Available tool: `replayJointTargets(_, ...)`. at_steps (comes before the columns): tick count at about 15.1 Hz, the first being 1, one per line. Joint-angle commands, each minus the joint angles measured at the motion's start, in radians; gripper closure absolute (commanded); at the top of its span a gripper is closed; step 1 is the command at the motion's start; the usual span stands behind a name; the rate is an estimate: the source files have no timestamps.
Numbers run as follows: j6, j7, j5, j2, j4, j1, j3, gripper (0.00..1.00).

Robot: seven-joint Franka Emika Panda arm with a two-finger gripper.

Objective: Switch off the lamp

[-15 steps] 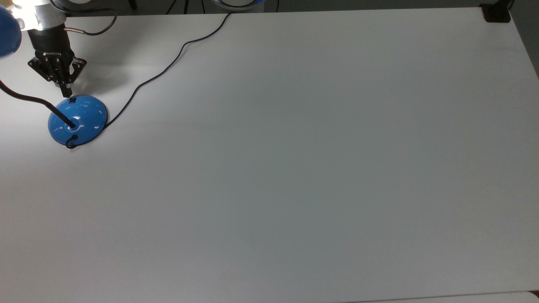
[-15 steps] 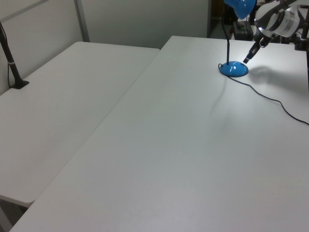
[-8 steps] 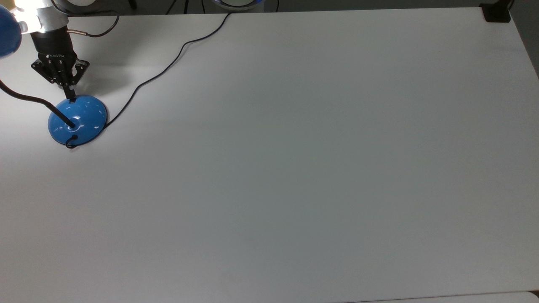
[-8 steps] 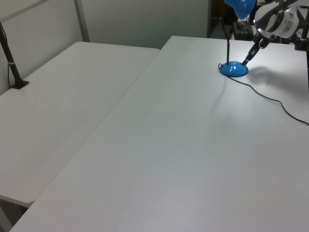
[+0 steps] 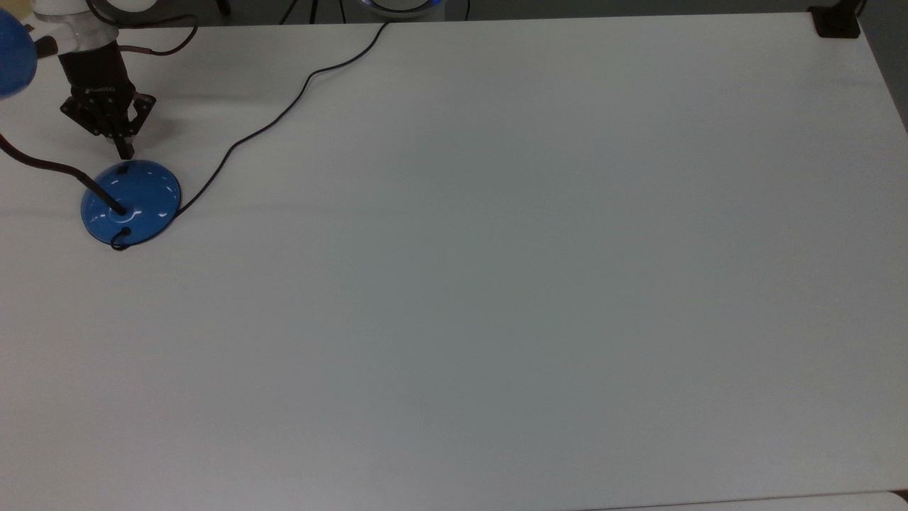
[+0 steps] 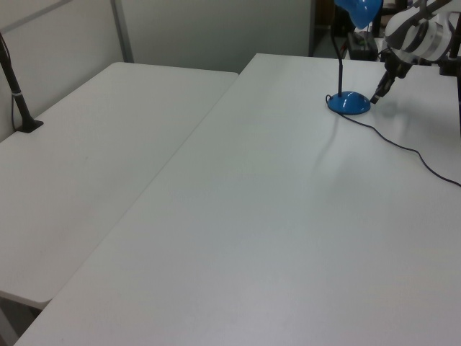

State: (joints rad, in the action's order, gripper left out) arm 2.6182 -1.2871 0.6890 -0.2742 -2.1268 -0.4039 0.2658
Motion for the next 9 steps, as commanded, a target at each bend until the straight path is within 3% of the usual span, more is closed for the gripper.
replayJointTargets(1,-0.107,-0.04,-0.008,0.049,-0.01,-0.03,0.007,1.0)
replayJointTargets(5,-0.425,-0.029,-0.207,0.142,0.054,-0.125,0.027,1.0)
replayJointTargets(7,-0.69,-0.029,-0.31,0.179,0.163,-0.186,0.036,1.0)
replayJointTargets(9,-0.962,-0.009,-0.332,0.191,0.313,-0.223,0.036,1.0)
